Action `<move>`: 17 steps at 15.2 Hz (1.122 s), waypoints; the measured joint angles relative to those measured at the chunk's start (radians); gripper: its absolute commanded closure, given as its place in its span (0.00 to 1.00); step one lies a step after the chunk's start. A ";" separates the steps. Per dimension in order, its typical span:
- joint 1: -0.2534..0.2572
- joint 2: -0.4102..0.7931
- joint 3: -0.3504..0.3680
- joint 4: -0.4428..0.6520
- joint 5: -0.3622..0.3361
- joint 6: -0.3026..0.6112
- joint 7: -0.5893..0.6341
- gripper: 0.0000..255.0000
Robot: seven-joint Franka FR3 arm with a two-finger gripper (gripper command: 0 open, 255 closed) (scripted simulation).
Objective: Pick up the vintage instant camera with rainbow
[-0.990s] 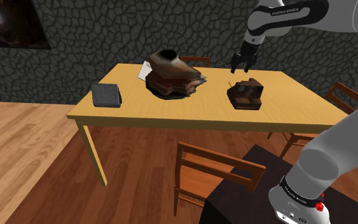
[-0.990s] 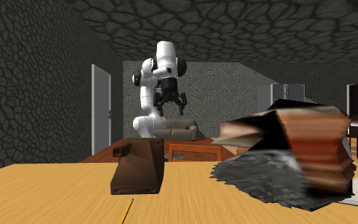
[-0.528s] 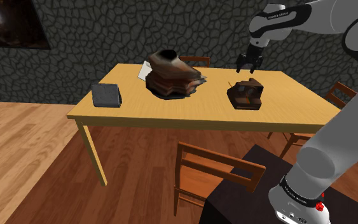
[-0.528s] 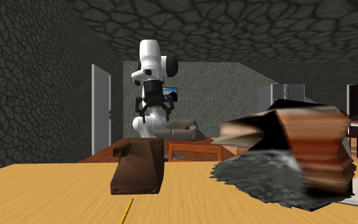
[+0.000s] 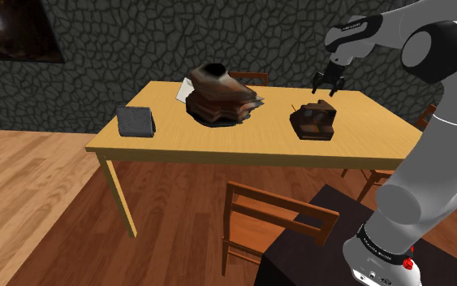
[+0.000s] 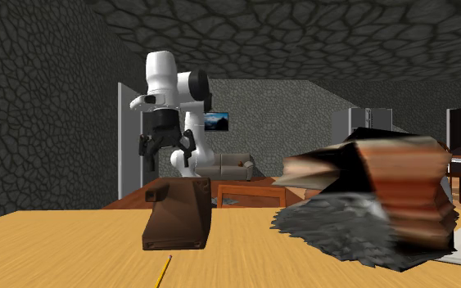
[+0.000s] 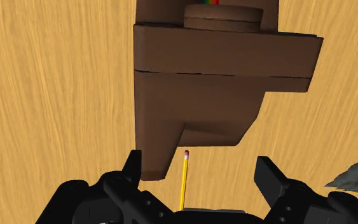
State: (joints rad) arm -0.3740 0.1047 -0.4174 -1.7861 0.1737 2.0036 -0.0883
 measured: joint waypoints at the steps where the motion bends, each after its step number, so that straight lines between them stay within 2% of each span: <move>1: -0.014 0.021 -0.010 0.020 0.015 -0.005 -0.003 0.00; 4: -0.039 0.069 -0.024 0.041 0.048 0.011 -0.010 0.00; 11: -0.043 0.096 -0.021 -0.010 0.070 0.084 -0.028 0.00; 12: -0.043 0.097 -0.021 -0.012 0.071 0.087 -0.028 1.00; 17: -0.043 0.097 -0.021 -0.012 0.071 0.089 -0.029 1.00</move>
State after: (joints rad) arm -0.4172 0.2022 -0.4385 -1.7982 0.2449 2.0922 -0.1168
